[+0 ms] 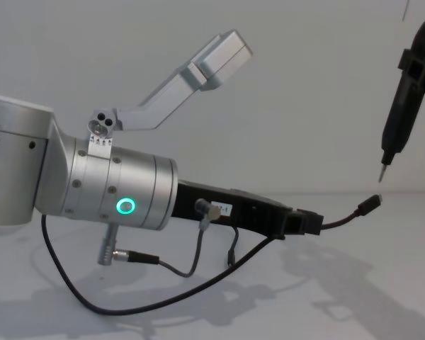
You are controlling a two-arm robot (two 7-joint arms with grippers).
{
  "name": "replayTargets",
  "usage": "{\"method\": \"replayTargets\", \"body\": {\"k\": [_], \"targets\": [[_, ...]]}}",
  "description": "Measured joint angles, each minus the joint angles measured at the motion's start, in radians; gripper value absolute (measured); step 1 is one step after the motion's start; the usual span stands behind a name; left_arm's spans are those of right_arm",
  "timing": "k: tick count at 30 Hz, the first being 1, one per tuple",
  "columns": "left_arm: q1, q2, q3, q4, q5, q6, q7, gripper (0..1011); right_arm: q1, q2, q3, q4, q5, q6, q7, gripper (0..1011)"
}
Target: Pick up the data cable with the one hand.
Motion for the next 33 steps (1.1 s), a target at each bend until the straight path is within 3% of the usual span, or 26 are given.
{"method": "replayTargets", "body": {"k": [33], "targets": [[0.000,0.000,0.001,0.000,-0.003,-0.001,-0.005,40,0.011,-0.018,0.020,0.017,-0.012,0.031,0.025,279]]}}
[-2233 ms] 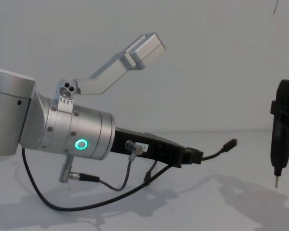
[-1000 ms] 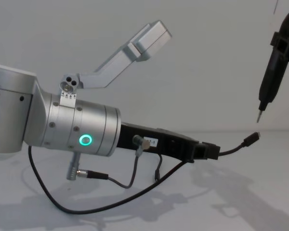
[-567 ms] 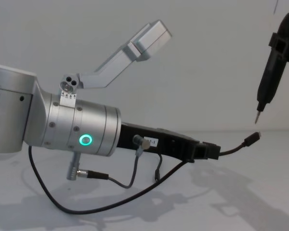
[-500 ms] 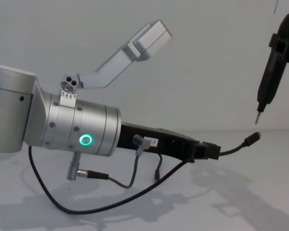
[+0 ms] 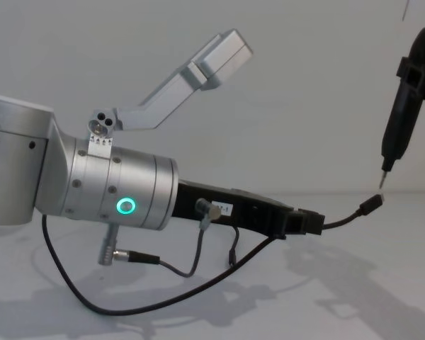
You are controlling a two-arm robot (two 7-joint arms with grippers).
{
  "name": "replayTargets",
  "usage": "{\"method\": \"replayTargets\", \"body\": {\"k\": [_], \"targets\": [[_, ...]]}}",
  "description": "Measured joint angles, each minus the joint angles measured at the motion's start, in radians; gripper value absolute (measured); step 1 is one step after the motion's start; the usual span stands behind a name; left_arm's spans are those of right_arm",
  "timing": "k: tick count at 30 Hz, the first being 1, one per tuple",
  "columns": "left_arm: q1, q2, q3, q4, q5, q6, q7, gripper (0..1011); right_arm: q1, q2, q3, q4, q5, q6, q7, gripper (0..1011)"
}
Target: Pick up the data cable with the one hand.
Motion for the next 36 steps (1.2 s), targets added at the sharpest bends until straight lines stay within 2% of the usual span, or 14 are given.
{"method": "replayTargets", "body": {"k": [12,27,36], "targets": [[0.000,0.000,0.000,0.000,0.000,0.000,0.000,40,0.001,0.003,0.010,-0.001,-0.001,0.028,0.017,279],[0.000,0.000,0.000,0.000,0.000,0.000,0.000,40,-0.001,0.010,0.020,-0.017,0.020,0.081,0.058,279],[0.000,0.000,0.000,0.000,0.000,0.000,0.000,40,-0.002,0.011,0.027,-0.022,0.025,0.093,0.073,279]]}}
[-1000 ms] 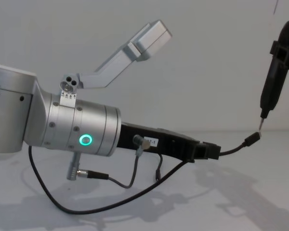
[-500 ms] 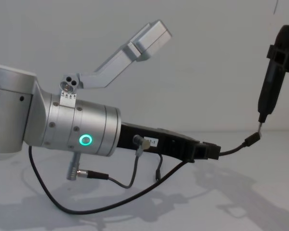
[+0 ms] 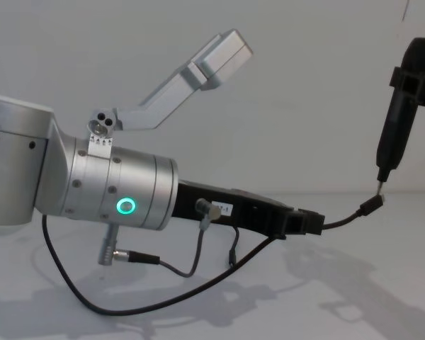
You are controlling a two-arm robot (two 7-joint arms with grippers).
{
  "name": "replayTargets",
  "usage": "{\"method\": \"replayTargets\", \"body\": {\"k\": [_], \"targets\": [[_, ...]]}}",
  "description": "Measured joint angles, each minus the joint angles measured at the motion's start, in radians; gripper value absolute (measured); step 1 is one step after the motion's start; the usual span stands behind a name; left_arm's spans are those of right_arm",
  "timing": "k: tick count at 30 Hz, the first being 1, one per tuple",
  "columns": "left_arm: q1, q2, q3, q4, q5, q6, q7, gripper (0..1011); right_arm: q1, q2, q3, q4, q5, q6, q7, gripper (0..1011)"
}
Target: Pick up the data cable with the one hand.
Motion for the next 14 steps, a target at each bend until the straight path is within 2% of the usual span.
{"method": "replayTargets", "body": {"k": [14], "targets": [[0.000,0.000,0.000,0.000,0.000,0.000,0.000,40,0.000,-0.001,0.004,-0.002,0.002,0.007,0.009,279]]}}
